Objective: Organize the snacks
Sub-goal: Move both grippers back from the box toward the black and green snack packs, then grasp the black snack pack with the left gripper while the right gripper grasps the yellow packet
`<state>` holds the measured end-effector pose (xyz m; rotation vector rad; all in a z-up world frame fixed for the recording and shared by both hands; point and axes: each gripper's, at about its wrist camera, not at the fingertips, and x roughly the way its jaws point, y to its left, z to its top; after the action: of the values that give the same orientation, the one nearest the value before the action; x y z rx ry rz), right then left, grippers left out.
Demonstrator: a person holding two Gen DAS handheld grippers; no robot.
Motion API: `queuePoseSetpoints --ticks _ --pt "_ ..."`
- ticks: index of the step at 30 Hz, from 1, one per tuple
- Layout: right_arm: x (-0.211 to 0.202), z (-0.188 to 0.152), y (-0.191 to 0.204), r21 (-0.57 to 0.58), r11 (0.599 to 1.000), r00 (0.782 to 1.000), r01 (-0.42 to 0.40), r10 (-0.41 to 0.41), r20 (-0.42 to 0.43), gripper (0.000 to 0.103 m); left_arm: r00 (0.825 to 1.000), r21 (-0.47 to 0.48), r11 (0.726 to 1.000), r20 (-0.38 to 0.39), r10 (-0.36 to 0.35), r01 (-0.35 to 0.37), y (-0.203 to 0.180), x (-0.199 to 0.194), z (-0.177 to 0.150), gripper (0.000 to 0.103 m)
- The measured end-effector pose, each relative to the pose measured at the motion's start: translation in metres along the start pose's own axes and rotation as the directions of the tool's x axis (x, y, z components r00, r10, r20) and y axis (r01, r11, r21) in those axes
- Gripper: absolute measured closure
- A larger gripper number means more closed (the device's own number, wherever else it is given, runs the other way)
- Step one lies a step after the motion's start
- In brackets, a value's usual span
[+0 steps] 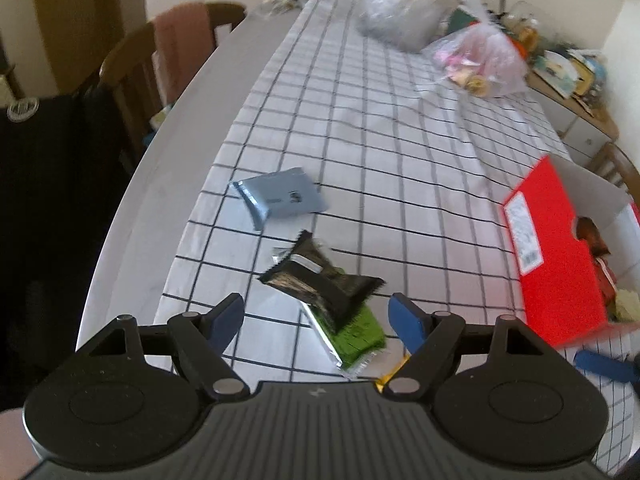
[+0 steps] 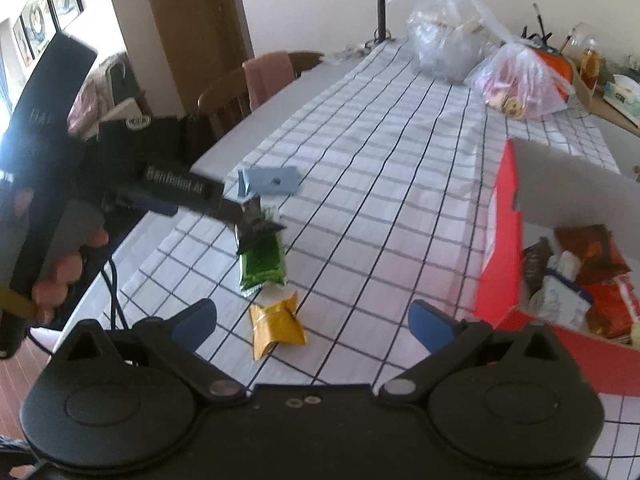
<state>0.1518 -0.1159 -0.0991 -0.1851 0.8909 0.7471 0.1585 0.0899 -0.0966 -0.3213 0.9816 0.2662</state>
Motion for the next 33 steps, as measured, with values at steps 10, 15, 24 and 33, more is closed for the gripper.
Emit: queuePoseSetpoints --ticks 10,15,24,33 --pt "0.052 0.001 0.016 -0.031 0.999 0.994 -0.005 0.002 -0.106 0.008 0.996 -0.127 0.992 -0.088 0.013 -0.024 0.013 0.036 0.031 0.024" --pt "0.073 0.001 0.021 -0.058 0.998 0.987 -0.023 0.013 -0.158 0.016 0.990 -0.163 0.985 -0.135 0.039 -0.061 0.010 0.054 0.039 0.024" --pt "0.095 0.011 0.024 -0.110 0.994 0.978 -0.007 -0.016 -0.210 0.029 0.978 -0.219 0.971 -0.201 0.050 -0.095 0.011 0.071 0.042 0.029" --pt "0.106 0.012 0.023 -0.119 0.992 0.965 -0.043 0.010 -0.264 0.054 0.976 -0.228 0.971 -0.216 0.023 -0.073 0.009 0.074 0.041 0.053"
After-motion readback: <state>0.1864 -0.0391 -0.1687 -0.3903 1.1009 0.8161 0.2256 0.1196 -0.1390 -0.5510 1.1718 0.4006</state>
